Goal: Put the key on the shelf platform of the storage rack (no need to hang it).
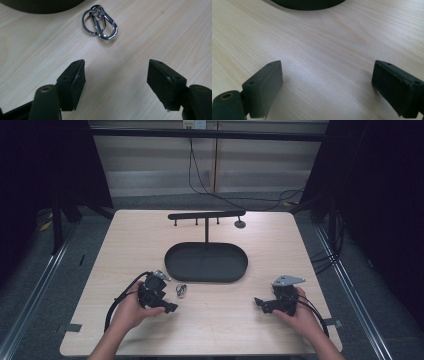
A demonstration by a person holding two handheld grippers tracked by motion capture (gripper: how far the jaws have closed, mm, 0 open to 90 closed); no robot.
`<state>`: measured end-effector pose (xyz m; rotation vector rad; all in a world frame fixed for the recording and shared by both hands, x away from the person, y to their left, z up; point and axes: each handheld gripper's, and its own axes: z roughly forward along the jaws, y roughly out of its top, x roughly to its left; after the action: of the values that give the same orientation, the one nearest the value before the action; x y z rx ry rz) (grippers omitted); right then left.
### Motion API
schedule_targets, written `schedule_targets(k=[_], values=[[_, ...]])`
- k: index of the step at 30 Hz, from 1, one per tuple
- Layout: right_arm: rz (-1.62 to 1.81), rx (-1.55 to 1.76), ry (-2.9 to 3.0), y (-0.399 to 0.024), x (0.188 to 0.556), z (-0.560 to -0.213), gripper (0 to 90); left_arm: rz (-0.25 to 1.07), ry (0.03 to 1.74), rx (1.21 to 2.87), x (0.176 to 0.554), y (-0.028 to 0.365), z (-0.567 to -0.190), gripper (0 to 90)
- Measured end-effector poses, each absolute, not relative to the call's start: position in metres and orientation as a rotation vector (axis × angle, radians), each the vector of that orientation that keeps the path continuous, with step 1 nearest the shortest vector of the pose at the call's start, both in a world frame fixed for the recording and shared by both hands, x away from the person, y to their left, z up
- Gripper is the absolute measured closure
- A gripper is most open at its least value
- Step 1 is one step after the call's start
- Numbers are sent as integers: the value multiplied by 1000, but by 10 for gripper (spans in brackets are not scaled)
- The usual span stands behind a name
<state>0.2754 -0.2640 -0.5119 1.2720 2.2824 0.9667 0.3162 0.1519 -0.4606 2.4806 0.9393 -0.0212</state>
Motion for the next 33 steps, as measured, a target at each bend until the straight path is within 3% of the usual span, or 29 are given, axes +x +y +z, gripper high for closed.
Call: schedule_targets(k=[33], values=[[966,1272,2282,-264,275,-512,94,-77,1080,2570,364,117,-461,419]])
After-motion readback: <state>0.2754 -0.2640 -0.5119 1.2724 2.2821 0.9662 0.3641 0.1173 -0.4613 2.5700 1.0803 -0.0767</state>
